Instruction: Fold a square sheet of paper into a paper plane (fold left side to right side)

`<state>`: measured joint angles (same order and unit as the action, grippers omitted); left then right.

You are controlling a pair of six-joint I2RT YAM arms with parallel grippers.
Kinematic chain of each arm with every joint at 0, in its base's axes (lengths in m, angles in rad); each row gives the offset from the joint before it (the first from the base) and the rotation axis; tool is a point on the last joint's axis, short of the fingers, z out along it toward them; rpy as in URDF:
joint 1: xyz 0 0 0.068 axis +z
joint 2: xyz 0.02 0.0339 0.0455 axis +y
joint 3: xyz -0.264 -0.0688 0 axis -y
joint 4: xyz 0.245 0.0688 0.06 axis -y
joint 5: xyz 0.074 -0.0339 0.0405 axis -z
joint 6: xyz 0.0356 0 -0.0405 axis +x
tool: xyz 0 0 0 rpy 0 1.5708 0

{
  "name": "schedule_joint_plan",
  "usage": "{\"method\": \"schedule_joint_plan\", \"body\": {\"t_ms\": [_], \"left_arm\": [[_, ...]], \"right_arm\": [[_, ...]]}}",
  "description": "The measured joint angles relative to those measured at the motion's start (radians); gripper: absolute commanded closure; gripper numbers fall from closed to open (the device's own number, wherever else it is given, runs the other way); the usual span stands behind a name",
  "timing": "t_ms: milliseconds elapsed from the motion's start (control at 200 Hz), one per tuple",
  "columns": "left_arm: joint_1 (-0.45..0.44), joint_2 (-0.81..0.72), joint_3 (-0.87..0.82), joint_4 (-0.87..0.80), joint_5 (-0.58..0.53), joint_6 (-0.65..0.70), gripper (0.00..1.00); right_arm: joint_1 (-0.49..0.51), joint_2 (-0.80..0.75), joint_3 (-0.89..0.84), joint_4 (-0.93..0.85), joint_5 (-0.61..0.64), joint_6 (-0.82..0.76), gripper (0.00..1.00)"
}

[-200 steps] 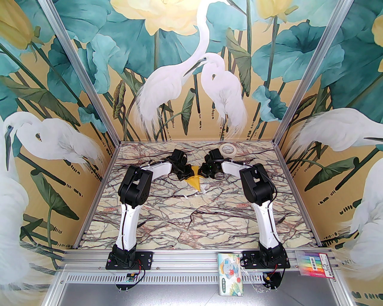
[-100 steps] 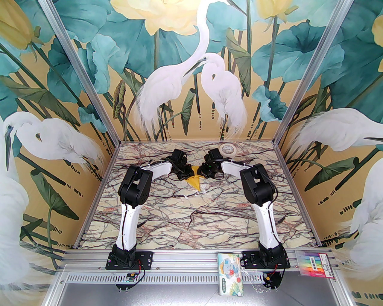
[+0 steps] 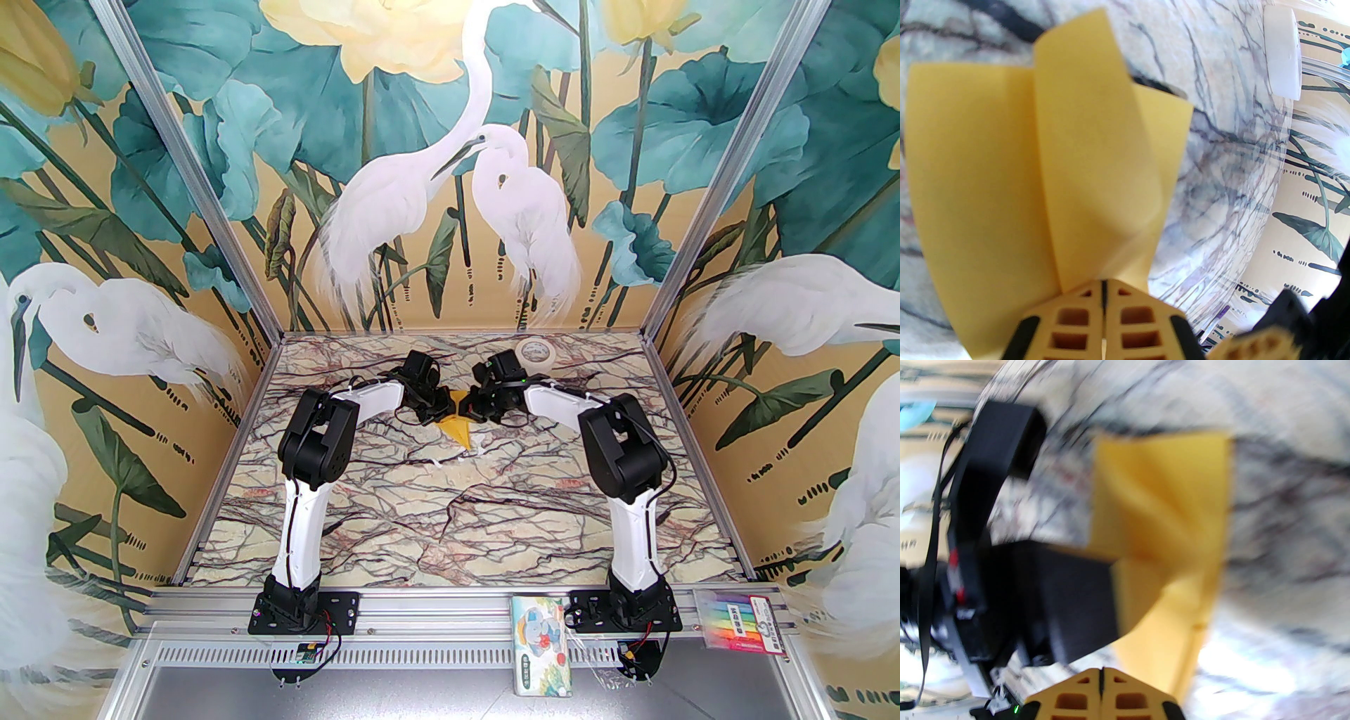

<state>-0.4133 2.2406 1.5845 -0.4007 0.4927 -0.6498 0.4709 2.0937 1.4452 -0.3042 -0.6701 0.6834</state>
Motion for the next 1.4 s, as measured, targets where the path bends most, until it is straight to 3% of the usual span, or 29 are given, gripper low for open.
{"method": "schedule_joint_plan", "body": {"t_ms": [865,1400], "left_arm": [[0.000,0.000,0.000,0.000,0.000,0.000,0.94],[-0.001,0.000,-0.003,0.000,-0.011,-0.040,1.00]], "right_arm": [[-0.027,0.080,-0.109,0.061,-0.121,0.004,1.00],[-0.020,0.070,-0.141,0.080,-0.134,-0.008,1.00]]}}
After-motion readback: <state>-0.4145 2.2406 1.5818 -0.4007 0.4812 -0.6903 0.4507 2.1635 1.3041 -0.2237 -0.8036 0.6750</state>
